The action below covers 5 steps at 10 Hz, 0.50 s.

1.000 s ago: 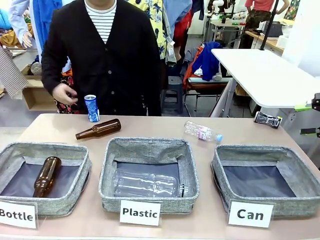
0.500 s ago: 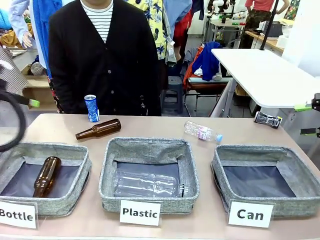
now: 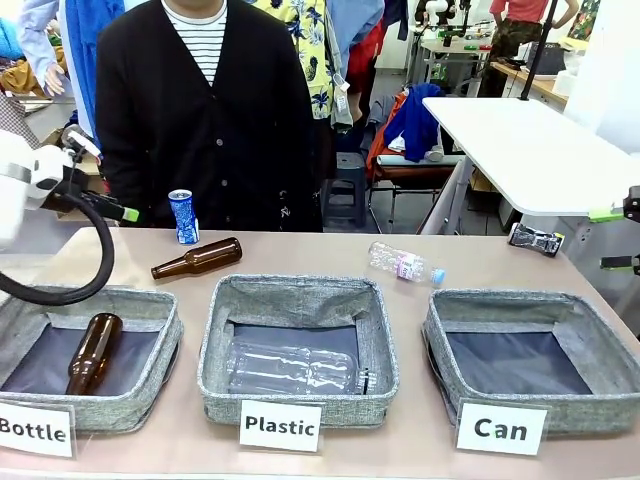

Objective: Sort the can waste into the basket.
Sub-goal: Pick up the can waste from the table and place it in the right Fabric basket.

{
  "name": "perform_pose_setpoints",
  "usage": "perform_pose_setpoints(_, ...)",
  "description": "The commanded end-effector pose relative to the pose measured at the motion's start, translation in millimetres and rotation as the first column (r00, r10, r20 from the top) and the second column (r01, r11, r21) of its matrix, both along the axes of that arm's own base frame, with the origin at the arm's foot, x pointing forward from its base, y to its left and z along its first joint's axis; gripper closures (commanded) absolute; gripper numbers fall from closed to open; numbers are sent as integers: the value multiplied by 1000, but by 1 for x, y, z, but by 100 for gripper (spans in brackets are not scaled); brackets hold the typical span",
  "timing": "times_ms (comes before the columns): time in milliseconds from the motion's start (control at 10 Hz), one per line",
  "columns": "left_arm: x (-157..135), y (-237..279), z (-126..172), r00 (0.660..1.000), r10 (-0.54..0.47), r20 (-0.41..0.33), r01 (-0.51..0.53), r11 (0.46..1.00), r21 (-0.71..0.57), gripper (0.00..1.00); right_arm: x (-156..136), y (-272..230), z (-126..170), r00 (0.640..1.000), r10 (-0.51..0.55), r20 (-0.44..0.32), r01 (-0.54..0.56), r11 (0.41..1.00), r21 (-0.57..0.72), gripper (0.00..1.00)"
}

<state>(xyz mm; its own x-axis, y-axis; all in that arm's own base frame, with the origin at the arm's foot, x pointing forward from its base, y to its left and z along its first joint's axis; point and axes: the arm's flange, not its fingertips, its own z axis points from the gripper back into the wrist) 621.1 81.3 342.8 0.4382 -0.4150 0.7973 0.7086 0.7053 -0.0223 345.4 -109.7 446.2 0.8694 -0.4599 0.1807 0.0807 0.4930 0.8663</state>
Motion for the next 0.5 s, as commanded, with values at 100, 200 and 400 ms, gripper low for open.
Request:
perform_pose_setpoints(100,-2,2,6,996,82,32,-82,997,0,0,2,0,-1,1000,-1,29,0,1000,15,0)
perform_pose_setpoints(200,-2,2,6,996,82,32,-82,997,0,0,2,0,-1,1000,-1,29,0,1000,15,0)
perform_pose_setpoints(400,7,-8,-2,990,-136,41,136,991,-3,0,2,0,-1,1000,-1,29,0,1000,15,0)
